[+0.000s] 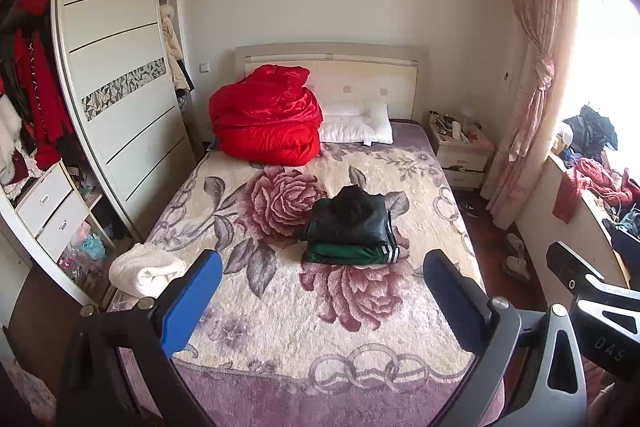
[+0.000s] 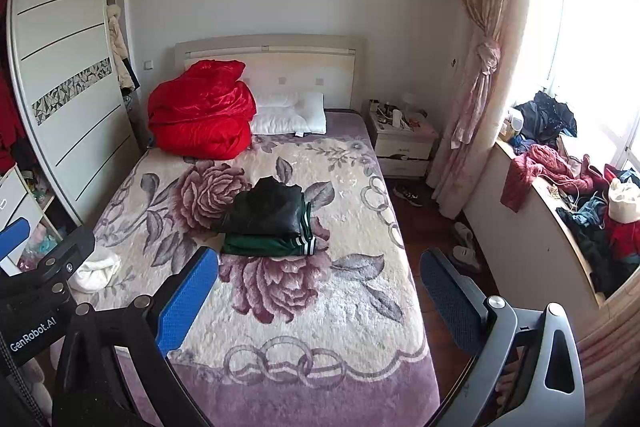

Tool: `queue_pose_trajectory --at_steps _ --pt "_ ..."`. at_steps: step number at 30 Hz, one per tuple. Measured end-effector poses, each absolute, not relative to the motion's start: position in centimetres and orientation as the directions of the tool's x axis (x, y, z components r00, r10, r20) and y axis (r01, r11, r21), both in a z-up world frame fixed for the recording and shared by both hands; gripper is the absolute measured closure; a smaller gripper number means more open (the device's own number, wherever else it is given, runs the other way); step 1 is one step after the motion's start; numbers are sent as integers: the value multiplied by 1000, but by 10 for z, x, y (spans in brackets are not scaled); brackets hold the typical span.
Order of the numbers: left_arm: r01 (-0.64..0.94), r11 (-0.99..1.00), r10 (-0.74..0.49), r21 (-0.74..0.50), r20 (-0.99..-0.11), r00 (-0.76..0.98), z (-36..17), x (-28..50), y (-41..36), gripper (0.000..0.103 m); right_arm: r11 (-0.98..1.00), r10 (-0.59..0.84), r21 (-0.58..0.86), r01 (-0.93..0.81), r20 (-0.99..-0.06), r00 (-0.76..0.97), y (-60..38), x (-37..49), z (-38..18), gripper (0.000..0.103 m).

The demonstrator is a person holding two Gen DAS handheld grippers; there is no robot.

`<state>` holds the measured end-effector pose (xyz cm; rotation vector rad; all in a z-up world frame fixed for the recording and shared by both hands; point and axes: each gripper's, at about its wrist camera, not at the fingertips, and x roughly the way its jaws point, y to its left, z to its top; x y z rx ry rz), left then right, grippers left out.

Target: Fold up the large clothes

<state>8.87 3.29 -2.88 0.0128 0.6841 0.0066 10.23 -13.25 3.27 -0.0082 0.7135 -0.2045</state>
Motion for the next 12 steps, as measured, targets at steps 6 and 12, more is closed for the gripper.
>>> queue_pose_trajectory --at_steps 6,12 --pt "0 1000 6 10 -633 774 -28 88 34 0 980 -188 -77 182 -650 736 -131 98 33 1" --pt "-2 1000 18 26 -630 776 -28 86 33 0 980 -193 -86 181 -651 734 -131 97 32 1"
